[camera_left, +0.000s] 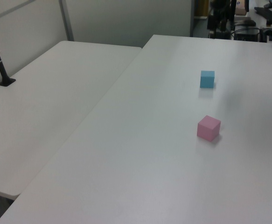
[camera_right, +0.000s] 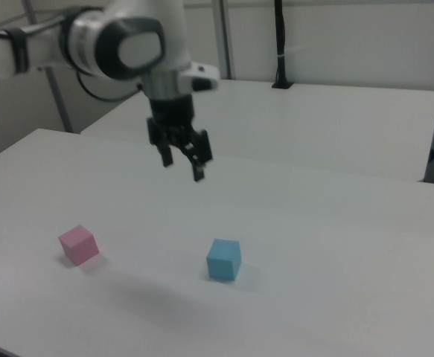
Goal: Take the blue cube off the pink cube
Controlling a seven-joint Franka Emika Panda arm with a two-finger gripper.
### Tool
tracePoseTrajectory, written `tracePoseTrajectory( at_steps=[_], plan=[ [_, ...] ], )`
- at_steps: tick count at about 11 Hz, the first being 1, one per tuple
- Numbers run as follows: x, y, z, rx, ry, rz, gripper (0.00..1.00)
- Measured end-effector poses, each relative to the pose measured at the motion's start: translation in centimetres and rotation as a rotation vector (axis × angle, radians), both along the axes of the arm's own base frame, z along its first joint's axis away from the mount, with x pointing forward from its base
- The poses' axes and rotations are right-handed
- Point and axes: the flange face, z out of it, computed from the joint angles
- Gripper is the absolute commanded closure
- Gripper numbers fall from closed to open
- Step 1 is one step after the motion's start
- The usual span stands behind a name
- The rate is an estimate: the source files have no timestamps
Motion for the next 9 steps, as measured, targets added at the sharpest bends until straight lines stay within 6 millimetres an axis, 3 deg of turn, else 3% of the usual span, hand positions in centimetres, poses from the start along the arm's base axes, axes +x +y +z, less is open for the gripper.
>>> tracePoseTrajectory(
  at_steps=[2, 4, 6, 9],
  plan=[
    [-2.2, 2.9, 5.0, 0.014, -0.001, -0.017, 0.0],
    [-3.6, 4.5, 7.8, 0.025, -0.045, 0.007, 0.0],
    [-3.6, 6.3, 8.4, 0.03, -0.058, 0.084, 0.0],
    [-2.8, 7.4, 7.1, 0.031, -0.035, 0.158, 0.0]
  ],
)
